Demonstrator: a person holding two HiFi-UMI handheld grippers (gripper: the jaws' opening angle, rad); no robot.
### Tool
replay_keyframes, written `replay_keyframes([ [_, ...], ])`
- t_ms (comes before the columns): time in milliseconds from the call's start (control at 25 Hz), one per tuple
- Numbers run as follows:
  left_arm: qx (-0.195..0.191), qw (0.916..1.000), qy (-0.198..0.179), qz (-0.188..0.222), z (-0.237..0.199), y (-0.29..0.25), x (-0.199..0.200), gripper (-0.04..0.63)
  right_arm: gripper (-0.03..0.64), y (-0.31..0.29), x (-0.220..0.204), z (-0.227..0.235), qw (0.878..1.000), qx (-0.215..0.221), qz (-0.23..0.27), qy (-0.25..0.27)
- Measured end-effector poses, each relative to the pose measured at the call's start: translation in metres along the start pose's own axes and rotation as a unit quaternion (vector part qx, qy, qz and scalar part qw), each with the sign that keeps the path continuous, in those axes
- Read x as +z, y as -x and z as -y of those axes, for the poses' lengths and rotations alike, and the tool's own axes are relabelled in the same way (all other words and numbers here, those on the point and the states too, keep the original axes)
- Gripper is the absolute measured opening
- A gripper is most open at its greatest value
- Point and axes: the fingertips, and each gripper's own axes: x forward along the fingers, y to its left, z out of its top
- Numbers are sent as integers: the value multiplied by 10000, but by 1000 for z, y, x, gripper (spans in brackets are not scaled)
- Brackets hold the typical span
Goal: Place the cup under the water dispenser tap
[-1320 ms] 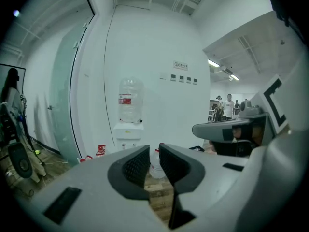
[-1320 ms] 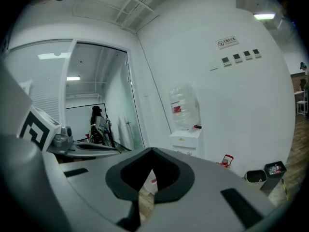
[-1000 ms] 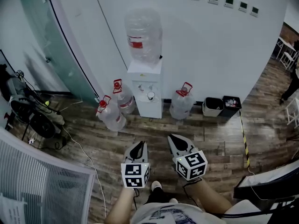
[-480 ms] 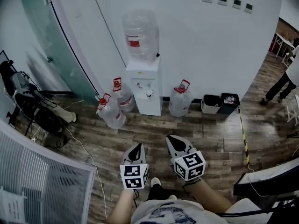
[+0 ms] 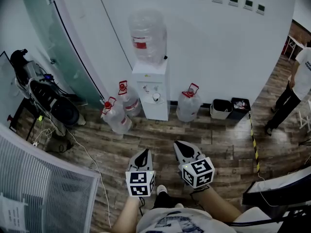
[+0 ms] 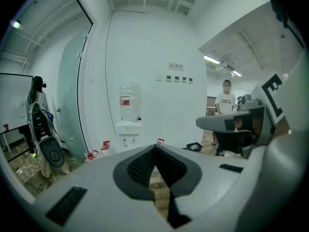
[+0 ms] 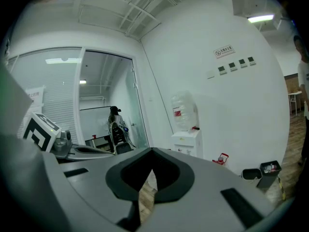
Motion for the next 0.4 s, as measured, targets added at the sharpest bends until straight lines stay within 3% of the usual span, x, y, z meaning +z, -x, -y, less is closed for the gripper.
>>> replay_keyframes([
  [400,92,9999,42,-41,-7,-7,2,51,20,-8,0,5,10000,5,-80,-18],
])
